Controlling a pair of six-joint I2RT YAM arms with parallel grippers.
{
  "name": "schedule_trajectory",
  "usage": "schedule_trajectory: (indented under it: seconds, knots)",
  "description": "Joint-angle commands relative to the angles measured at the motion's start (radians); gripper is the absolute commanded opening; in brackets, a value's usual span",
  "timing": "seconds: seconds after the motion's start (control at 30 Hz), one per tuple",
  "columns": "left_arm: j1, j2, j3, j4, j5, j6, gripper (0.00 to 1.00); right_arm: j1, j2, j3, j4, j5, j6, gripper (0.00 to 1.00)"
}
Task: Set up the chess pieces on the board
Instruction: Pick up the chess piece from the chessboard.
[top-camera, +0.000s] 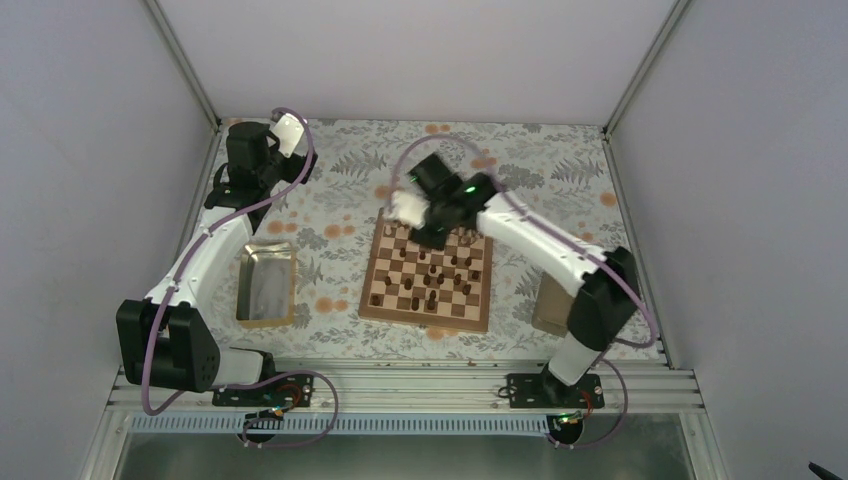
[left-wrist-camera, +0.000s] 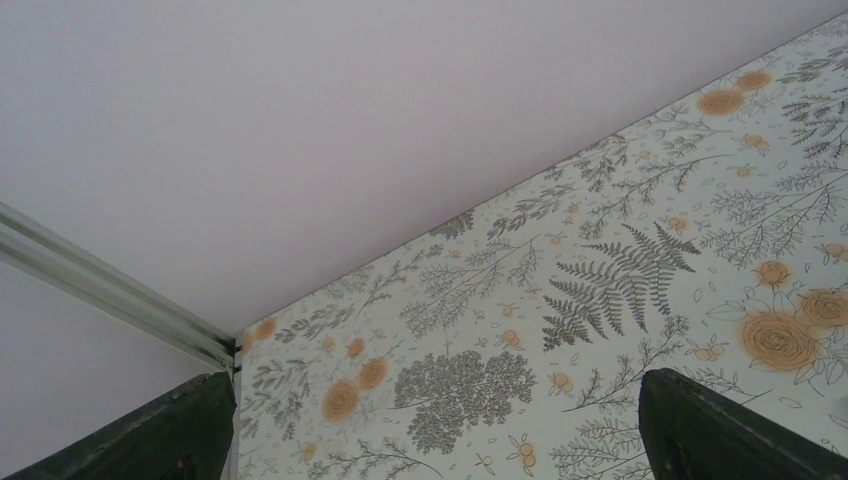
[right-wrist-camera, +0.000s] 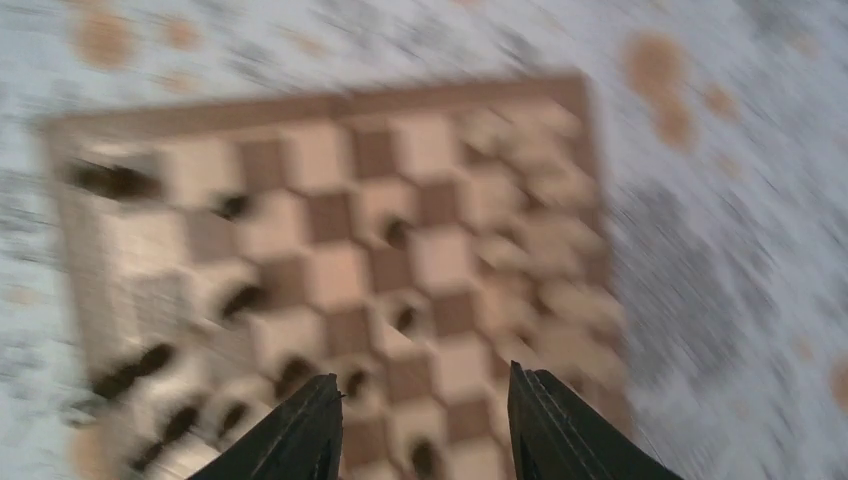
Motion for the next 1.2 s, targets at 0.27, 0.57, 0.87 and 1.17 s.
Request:
schedule_trajectory:
  seconds: [0.27, 0.57, 0.87, 1.17]
  knots:
    - [0.007, -0.021, 0.001, 0.017, 0.019, 0.007, 1.00, -0.382, -0.192, -0.317, 0.008, -0.050, -0.049, 0.38]
    - [0.008, -0.013, 0.000, 0.017, 0.020, 0.007, 1.00, -0.325, -0.200, -0.419, 0.061, -0.137, -0.065, 0.40]
    - [0.010, -0.015, -0.005, 0.021, 0.015, 0.009, 1.00, -0.217, -0.114, -0.353, 0.068, -0.139, -0.064, 0.41]
    - [0.010, -0.015, -0.005, 0.021, 0.012, 0.010, 1.00, -0.126, -0.016, -0.290, 0.053, -0.095, -0.055, 0.40]
